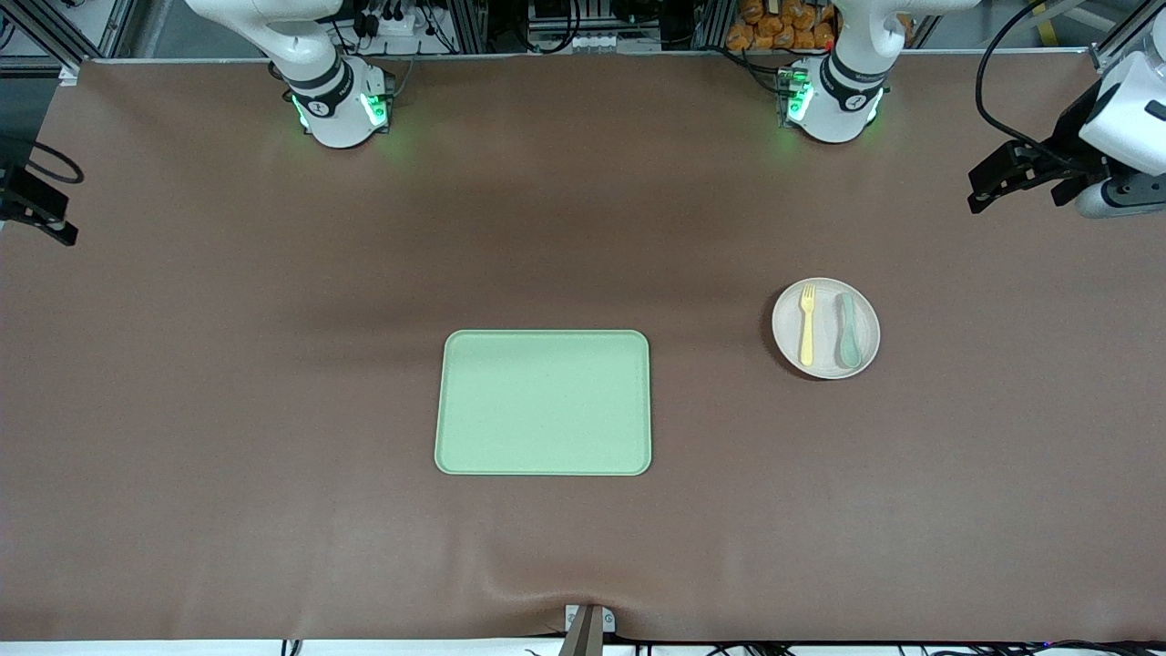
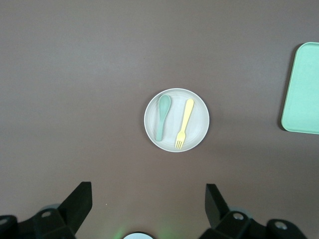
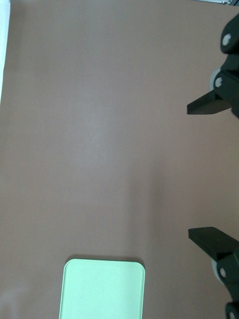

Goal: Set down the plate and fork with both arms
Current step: 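Move the left gripper down to the rim of the white plate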

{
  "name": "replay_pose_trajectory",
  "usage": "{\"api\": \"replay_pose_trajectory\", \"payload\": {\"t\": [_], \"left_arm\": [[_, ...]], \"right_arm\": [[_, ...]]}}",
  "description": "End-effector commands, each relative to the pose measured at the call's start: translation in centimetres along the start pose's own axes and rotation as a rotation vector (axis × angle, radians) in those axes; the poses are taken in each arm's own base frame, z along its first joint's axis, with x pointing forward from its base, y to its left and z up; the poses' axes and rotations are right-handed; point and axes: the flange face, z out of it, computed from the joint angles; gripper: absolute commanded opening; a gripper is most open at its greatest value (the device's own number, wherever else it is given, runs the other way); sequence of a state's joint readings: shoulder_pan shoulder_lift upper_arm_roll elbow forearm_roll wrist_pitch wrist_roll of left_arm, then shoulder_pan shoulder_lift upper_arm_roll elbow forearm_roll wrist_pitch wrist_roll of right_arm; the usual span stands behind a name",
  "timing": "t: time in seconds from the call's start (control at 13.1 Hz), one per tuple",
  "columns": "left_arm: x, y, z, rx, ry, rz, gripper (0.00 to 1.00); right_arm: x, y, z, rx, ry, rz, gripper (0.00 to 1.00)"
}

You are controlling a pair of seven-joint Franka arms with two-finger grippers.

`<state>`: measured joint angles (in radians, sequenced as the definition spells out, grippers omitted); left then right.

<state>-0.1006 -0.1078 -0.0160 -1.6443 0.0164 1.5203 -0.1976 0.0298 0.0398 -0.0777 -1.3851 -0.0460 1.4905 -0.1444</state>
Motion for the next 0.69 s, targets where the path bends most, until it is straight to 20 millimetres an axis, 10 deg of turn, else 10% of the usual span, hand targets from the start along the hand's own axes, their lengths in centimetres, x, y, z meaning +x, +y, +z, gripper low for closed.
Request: {"api": "replay_pose_trajectory", "payload": {"t": [0.0,0.31,0.61], "left_arm": [[-0.6,-0.3,-0.8,0.008,0.006,-0.007,1.00],[0.5,-2.2,0.5,0.006,-0.019,0.004,1.00],[1.2,-2.5,5.9,0.003,-0.060,-0.003,1.00]], "right_arm": [[-0.5,1.9,-0.5,-0.010,-0.012,0.027,1.00],[-2.9,1.7,0.4,0.046,-0.024,0.031,1.00],[-2.8,1.7,0.2,0.031,-0.017,0.031,1.00]]}}
